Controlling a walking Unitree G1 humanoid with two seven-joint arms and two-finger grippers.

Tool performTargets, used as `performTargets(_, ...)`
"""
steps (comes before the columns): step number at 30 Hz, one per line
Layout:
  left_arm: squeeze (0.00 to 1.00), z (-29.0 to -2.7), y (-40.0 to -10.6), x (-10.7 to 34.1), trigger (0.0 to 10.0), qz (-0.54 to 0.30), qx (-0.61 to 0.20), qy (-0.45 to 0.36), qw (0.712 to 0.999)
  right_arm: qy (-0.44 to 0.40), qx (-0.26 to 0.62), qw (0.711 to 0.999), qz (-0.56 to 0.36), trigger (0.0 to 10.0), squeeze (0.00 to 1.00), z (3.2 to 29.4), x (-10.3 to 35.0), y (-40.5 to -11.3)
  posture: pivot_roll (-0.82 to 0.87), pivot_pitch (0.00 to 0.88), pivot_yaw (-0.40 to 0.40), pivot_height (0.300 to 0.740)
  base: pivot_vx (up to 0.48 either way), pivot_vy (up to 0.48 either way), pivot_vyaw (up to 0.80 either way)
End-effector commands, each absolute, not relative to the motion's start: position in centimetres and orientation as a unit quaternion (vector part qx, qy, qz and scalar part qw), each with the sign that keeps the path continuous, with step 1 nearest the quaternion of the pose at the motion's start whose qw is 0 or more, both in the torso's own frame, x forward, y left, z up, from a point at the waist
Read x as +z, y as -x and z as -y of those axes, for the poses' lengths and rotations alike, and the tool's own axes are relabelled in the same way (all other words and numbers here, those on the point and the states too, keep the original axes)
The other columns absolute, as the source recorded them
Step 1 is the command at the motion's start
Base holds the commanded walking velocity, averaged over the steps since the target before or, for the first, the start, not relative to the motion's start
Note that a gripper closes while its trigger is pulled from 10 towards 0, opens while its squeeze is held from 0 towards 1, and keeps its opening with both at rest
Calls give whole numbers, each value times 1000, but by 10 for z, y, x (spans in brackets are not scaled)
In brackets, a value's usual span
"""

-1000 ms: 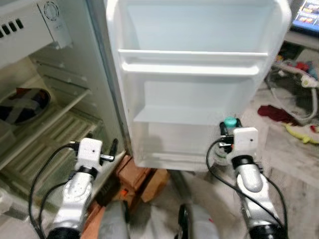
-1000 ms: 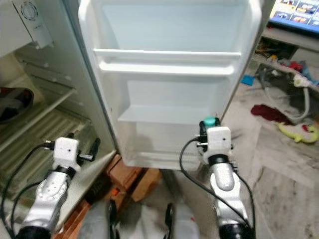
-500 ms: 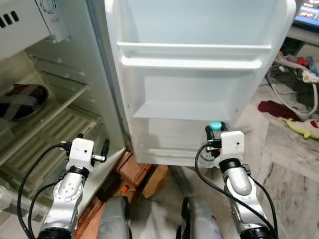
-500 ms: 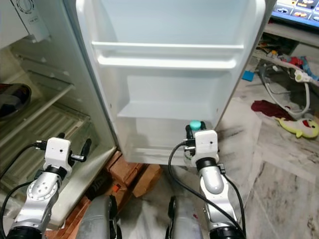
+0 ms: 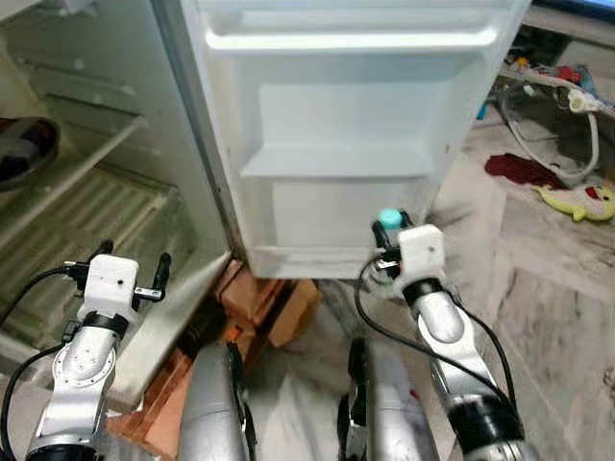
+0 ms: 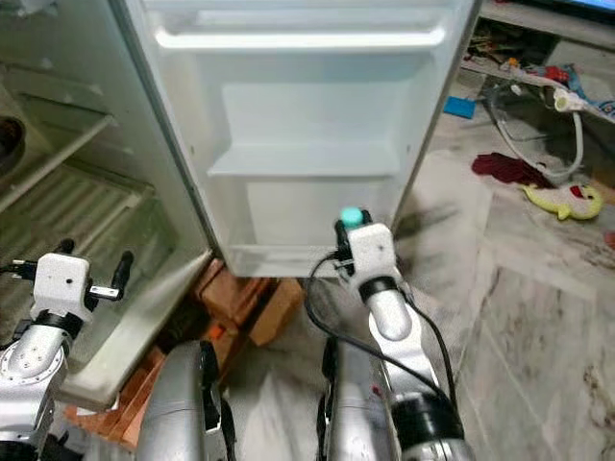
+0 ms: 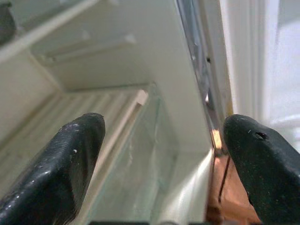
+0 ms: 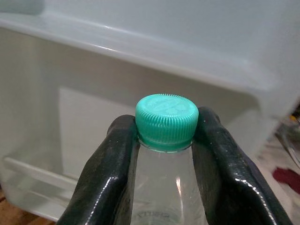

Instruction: Restocking fridge

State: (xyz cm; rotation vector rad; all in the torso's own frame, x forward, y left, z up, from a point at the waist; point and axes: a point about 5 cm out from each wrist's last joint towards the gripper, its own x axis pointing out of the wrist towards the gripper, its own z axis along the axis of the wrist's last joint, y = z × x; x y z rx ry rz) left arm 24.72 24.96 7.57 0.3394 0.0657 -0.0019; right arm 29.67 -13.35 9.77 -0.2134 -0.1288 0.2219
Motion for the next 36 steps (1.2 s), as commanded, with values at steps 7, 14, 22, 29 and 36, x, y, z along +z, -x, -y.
performTargets(7, 0, -255, -229, 76, 10000, -53, -8, -181, 982, 145, 136, 976, 92, 10000, 0, 128, 114, -329, 69, 231, 6, 574, 0, 0, 0)
performTargets(14, 0, -255, -219, 79, 10000, -59, -7, -185, 981, 202, 181, 954, 123, 10000, 0, 128, 124, -341, 92, 257, 7, 574, 0, 0, 0)
performTargets(22, 0, -260, -214, 83, 10000, -64, -2, -196, 979, 245, 193, 935, 168, 10000, 0, 119, 138, -350, 125, 272, 18, 574, 0, 0, 0)
performTargets(29, 0, -261, -211, 86, 10000, -68, -2, -201, 977, 302, 205, 909, 199, 10000, 0, 121, 139, -349, 138, 279, 29, 574, 0, 0, 0)
performTargets(36, 0, -261, -212, 87, 10000, -71, -4, -205, 976, 339, 204, 897, 197, 10000, 0, 131, 131, -346, 145, 279, 33, 574, 0, 0, 0)
